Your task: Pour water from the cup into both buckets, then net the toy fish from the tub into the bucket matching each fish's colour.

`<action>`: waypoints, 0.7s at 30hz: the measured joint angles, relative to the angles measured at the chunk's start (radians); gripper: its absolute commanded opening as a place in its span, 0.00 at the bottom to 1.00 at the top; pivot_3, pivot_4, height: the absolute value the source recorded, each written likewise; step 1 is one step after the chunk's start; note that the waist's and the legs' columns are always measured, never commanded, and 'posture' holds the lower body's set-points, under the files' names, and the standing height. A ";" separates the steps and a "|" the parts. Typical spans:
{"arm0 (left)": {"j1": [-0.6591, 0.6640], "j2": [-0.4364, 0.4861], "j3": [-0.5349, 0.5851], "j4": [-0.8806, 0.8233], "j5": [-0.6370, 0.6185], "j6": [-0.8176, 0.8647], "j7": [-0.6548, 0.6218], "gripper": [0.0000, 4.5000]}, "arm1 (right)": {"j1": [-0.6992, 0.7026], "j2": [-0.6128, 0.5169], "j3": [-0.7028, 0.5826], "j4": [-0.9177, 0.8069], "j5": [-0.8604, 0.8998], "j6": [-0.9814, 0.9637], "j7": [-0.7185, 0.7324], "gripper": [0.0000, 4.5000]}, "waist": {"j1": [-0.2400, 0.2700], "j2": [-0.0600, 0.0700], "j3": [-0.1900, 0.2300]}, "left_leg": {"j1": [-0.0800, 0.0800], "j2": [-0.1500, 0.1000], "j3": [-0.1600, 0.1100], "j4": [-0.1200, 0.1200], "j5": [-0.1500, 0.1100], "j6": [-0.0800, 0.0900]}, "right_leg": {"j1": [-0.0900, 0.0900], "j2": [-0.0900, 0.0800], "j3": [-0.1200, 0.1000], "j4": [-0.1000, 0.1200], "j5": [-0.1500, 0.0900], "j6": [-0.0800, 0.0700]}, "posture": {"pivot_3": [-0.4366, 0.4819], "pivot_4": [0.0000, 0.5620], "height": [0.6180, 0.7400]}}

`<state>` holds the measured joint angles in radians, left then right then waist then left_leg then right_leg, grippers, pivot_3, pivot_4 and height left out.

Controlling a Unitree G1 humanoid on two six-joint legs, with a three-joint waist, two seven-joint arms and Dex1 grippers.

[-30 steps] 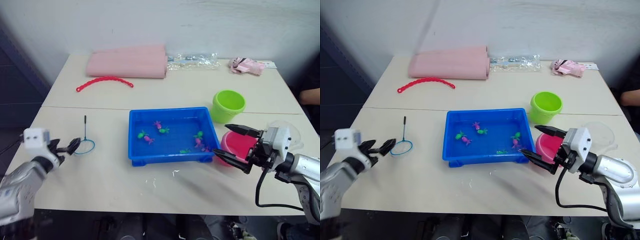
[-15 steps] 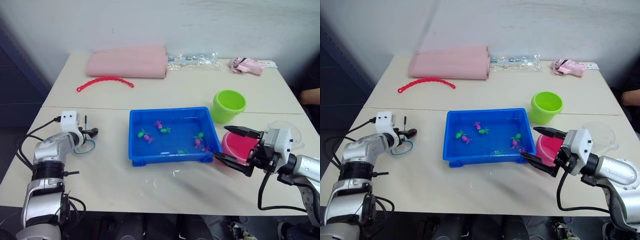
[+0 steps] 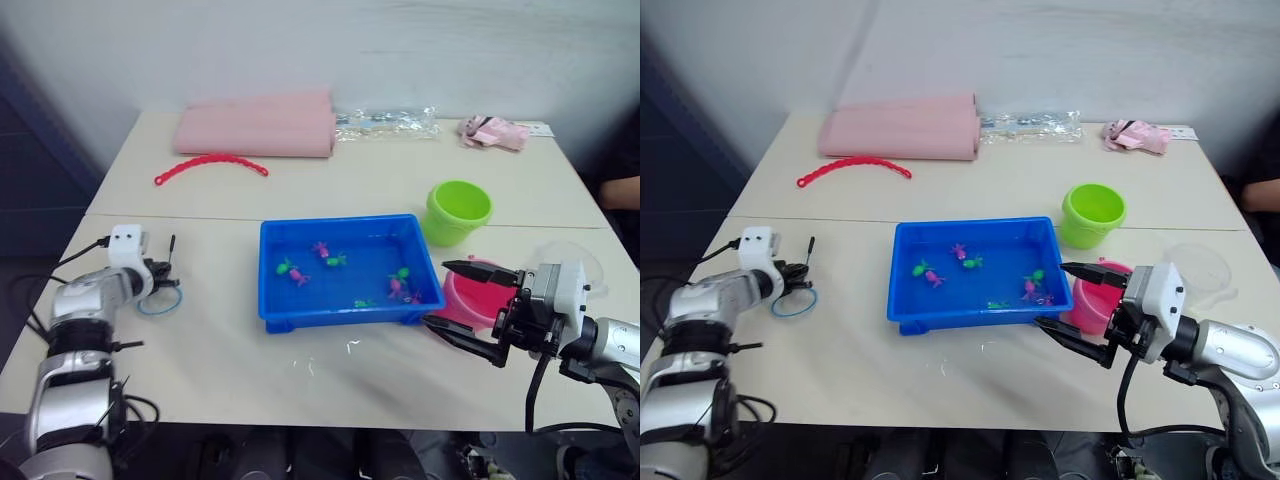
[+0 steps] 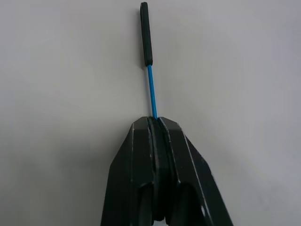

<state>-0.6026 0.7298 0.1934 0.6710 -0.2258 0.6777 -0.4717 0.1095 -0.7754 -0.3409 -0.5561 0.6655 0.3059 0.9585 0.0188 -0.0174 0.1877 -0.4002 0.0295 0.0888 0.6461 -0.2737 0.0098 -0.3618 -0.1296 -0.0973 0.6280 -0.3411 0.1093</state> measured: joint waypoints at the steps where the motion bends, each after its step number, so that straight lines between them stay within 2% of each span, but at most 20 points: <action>1: 0.024 0.030 0.001 -0.025 -0.011 0.001 -0.057 0.01 | 0.002 -0.001 -0.011 -0.005 0.010 0.010 -0.006 1.00 | -0.004 -0.001 0.000 | -0.002 0.001 0.000 0.000 0.000 0.000 | -0.002 0.000 0.000 0.001 0.000 0.000 | 0.48 0.27 1.00; 4: 0.086 0.150 0.021 -0.138 -0.089 0.013 -0.284 0.01 | -0.029 -0.024 -0.014 -0.044 0.071 0.077 -0.029 1.00 | -0.013 -0.007 0.004 | -0.007 0.003 0.001 0.000 0.001 -0.003 | -0.009 0.000 0.002 0.002 0.000 -0.001 | 0.48 0.27 1.00; 7: 0.153 0.273 0.040 -0.300 -0.148 -0.126 -0.566 0.01 | -0.086 -0.065 0.006 -0.089 0.130 0.150 -0.047 1.00 | -0.021 -0.007 0.004 | -0.006 0.003 0.004 -0.001 0.001 -0.002 | -0.010 -0.002 0.005 0.001 -0.001 -0.001 | 0.48 0.27 1.00; 11: 0.162 0.268 0.031 -0.454 -0.216 -0.291 -0.800 0.01 | -0.209 -0.115 0.097 -0.089 0.165 0.250 -0.055 1.00 | -0.016 -0.004 0.004 | -0.007 0.002 0.004 0.000 0.000 0.000 | -0.010 -0.004 0.006 0.001 0.000 -0.001 | 0.48 0.27 1.00; 13: 0.155 0.268 -0.002 -0.517 -0.224 -0.334 -0.867 0.01 | -0.255 -0.136 0.129 -0.088 0.175 0.291 -0.054 1.00 | -0.016 -0.004 0.004 | -0.006 0.002 0.004 0.000 0.000 0.000 | -0.010 -0.004 0.006 0.000 0.000 -0.001 | 0.48 0.27 1.00; 15: 0.119 0.259 -0.098 -0.632 -0.218 -0.364 -0.933 0.01 | -0.351 -0.150 0.213 -0.080 0.180 0.365 -0.065 1.00 | -0.019 -0.004 0.004 | -0.007 0.002 0.005 0.000 -0.001 0.000 | -0.011 -0.003 0.007 0.000 0.000 -0.001 | 0.48 0.27 1.00; 21: 0.019 0.162 -0.274 -0.812 -0.201 -0.300 -0.917 0.01 | -0.506 -0.100 0.344 -0.051 0.157 0.448 -0.114 1.00 | -0.021 -0.004 0.004 | -0.009 0.002 0.007 0.002 0.000 0.002 | -0.013 0.003 0.008 0.002 0.000 0.000 | 0.48 0.27 1.00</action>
<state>-0.5832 0.8922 -0.0803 -0.1408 -0.4266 0.3781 -1.3882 -0.3965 -0.8757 0.0030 -0.6069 0.8229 0.7544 0.8446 -0.0024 -0.0215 0.1919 -0.4090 0.0311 0.0962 0.6479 -0.2733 0.0120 -0.3748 -0.1266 -0.0891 0.6296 -0.3408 0.1090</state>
